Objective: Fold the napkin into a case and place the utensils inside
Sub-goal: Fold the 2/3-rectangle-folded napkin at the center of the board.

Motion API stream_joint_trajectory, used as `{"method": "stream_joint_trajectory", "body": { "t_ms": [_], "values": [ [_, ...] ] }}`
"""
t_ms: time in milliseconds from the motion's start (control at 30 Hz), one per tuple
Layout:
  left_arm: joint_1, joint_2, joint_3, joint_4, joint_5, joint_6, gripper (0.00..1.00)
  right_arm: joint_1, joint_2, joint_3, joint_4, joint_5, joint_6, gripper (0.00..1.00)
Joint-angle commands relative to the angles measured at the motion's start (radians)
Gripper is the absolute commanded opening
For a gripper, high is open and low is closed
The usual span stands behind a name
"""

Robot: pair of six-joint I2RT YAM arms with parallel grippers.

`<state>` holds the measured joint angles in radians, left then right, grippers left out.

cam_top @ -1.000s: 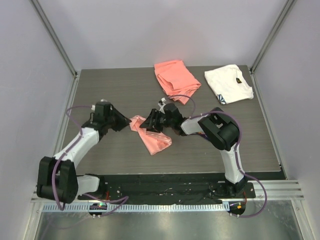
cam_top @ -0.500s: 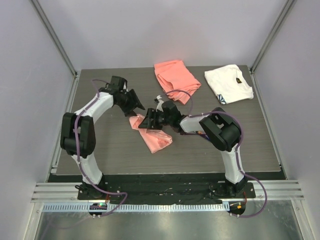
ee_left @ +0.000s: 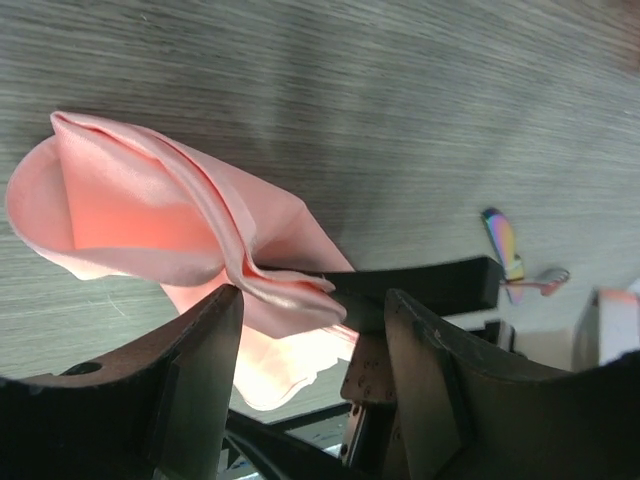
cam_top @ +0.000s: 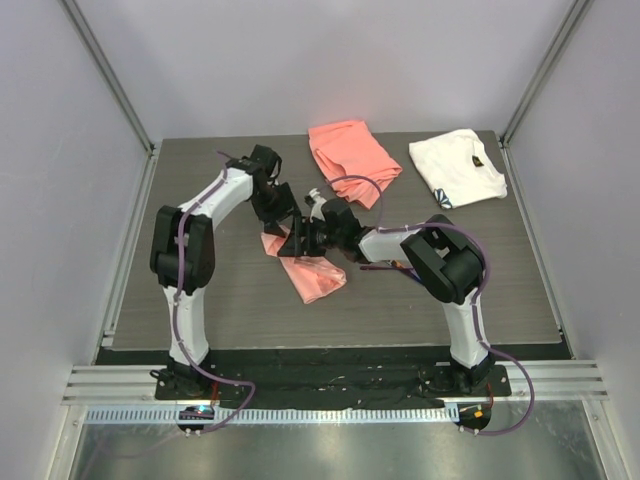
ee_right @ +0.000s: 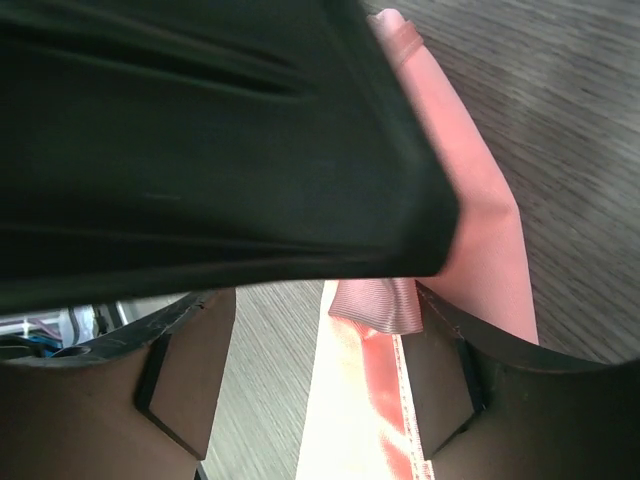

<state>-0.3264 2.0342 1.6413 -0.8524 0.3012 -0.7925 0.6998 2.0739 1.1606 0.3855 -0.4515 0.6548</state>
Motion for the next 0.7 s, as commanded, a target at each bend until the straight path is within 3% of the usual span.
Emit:
{"method": "stream_joint_trajectory", "body": {
  "t_ms": [0, 333, 667],
  "values": [
    [-0.02, 0.057, 0.092, -0.135, -0.066, 0.019, 0.63, -0.003, -0.018, 0.017, -0.14, 0.08, -0.102, 0.72],
    [-0.075, 0.156, 0.233, -0.292, -0.166, 0.045, 0.64, 0.027, -0.023, 0.06, -0.256, 0.175, -0.245, 0.72],
    [-0.097, 0.199, 0.25, -0.234, -0.093, 0.051, 0.69, 0.037, -0.02, 0.067, -0.292, 0.192, -0.291, 0.73]
  ]
}}
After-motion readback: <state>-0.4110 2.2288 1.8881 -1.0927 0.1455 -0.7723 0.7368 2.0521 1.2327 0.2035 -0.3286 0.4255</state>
